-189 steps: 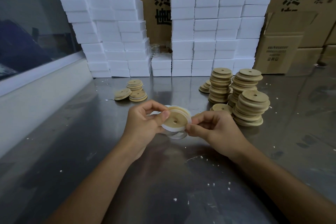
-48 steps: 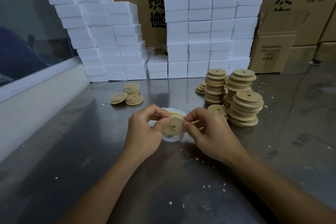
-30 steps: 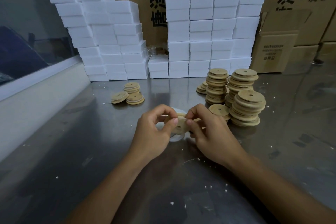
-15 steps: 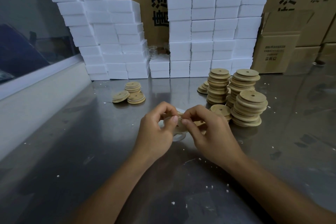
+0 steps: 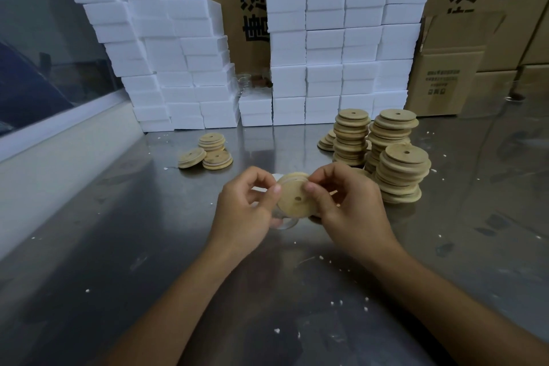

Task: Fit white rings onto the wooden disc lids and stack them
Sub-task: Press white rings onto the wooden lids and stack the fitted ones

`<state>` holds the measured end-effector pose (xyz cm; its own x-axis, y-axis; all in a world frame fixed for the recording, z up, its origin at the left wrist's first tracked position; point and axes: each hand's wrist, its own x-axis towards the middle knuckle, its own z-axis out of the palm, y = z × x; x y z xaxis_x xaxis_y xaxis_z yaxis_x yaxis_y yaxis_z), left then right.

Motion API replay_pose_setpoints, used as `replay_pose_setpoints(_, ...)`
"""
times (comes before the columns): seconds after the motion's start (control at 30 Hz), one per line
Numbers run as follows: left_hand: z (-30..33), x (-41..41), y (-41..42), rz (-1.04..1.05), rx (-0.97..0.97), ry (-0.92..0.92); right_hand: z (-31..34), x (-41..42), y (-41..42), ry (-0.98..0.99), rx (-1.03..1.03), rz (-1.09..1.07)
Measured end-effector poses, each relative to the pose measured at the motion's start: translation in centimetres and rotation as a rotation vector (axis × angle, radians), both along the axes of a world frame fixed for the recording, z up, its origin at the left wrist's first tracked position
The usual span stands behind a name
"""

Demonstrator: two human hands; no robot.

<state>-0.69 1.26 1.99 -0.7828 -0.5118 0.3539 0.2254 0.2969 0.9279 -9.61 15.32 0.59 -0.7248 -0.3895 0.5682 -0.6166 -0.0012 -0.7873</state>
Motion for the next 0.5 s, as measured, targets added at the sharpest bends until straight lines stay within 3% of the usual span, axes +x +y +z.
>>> replay_pose_setpoints(0.07, -0.2, -0.1, -0.2, 0.032, -0.188, -0.021, 0.1, -0.2, 0.3, 0.031, 0.018, 0.004)
replay_pose_setpoints(0.13, -0.2, -0.1, -0.2, 0.039, -0.224, -0.044, 0.1, -0.2, 0.4, 0.053, 0.029, 0.008)
replay_pose_setpoints(0.3, 0.4, -0.1, -0.1, 0.029, 0.138, -0.085, -0.1, 0.1, -0.1, 0.063, 0.022, 0.036)
replay_pose_setpoints(0.5, 1.1, -0.1, -2.9, 0.201, 0.513, -0.012, -0.4, 0.0, 0.0, -0.019, 0.095, 0.052)
